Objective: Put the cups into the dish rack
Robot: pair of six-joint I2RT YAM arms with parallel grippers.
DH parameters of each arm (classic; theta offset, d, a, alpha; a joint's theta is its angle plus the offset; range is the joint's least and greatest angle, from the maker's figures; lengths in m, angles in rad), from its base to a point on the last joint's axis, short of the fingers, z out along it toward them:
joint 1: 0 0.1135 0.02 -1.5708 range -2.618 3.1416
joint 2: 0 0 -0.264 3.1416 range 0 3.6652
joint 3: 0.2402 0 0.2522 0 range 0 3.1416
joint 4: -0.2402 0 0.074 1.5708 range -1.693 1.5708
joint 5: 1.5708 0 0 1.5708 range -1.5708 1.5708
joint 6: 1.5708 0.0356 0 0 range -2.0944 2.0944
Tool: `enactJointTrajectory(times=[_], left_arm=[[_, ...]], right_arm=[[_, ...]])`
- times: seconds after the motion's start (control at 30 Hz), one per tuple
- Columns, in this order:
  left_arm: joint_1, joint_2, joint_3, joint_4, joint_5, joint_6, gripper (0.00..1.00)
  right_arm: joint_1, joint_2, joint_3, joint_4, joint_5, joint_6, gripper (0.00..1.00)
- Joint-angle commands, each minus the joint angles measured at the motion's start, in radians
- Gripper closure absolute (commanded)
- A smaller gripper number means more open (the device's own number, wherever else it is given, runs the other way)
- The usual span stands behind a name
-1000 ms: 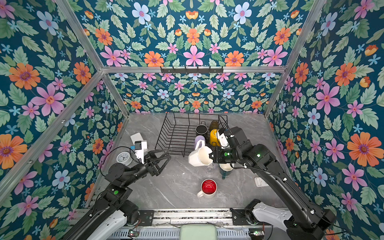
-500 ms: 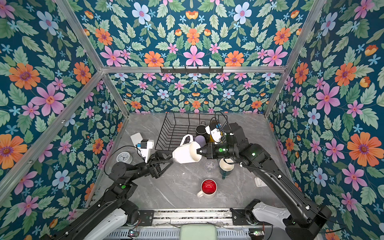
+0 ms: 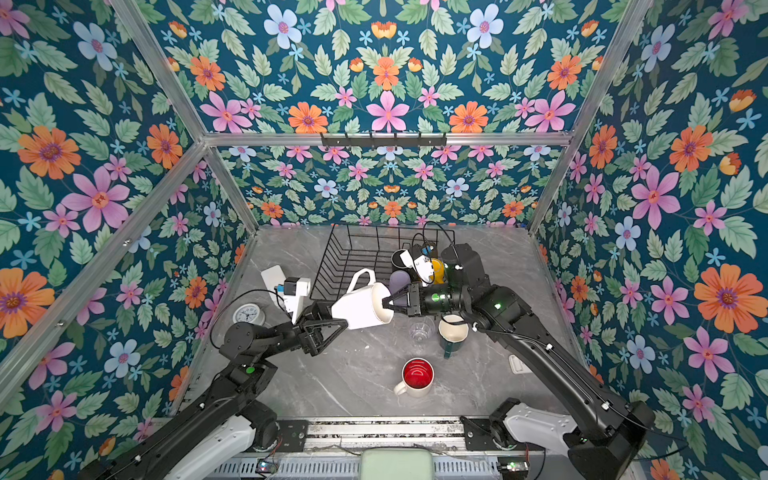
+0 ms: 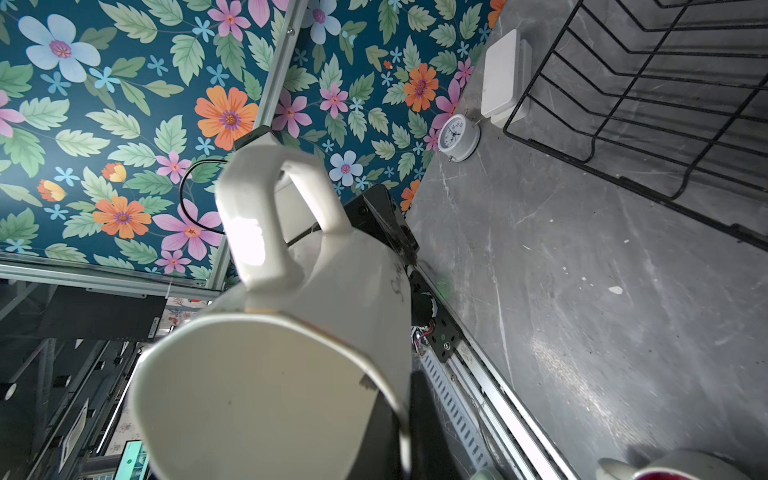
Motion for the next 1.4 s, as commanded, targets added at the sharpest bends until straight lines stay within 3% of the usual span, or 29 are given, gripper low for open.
enactJointTrajectory(times=[0.0,1.0,1.37], left_arm=[[0.001,0.007,0.007,0.071,0.025,-0.014,0.03],[0.001,0.031,-0.002,0.207,0.105,-0.088,0.08],[0.001,0.036,-0.001,0.217,0.113,-0.093,0.18]], right_arm=[[0.011,0.007,0.001,0.123,-0.048,0.016,1.00],[0.045,0.134,-0.006,0.241,-0.155,0.040,1.00],[0.056,0.155,-0.010,0.255,-0.164,0.046,1.00]])
